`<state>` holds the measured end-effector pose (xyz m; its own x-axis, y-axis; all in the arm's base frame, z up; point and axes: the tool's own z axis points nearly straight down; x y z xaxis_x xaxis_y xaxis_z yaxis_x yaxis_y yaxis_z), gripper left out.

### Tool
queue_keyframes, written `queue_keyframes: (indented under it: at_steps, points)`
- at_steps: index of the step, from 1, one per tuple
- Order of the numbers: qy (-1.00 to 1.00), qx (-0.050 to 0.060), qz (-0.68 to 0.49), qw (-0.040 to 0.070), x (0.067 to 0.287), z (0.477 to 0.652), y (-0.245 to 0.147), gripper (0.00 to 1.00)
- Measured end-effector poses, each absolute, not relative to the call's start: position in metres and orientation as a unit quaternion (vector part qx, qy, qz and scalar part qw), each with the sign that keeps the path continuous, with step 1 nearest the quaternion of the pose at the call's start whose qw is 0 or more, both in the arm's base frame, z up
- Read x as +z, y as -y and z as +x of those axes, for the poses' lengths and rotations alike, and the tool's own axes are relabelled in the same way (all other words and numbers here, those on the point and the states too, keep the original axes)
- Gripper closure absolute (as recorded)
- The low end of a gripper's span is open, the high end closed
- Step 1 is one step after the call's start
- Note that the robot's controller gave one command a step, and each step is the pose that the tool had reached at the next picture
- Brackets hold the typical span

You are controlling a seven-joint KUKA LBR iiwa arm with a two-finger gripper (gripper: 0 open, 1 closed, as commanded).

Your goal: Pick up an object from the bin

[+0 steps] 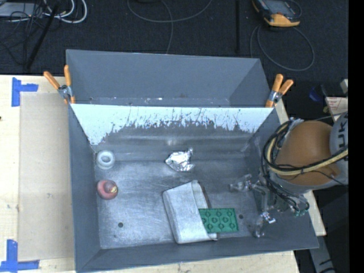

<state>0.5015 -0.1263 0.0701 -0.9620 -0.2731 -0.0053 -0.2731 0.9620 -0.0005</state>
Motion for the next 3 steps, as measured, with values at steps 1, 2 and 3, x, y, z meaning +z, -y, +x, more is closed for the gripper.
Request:
queue_keyframes:
  at_steps: [1,2,3]
  points:
    - [-0.992,-0.001,-0.122,0.008,0.072,0.496,0.065,0.00]
    - [-0.993,-0.001,-0.122,0.007,0.074,0.496,0.067,1.00]
    - [-0.987,-0.001,-0.161,0.004,0.215,0.498,0.050,1.00]
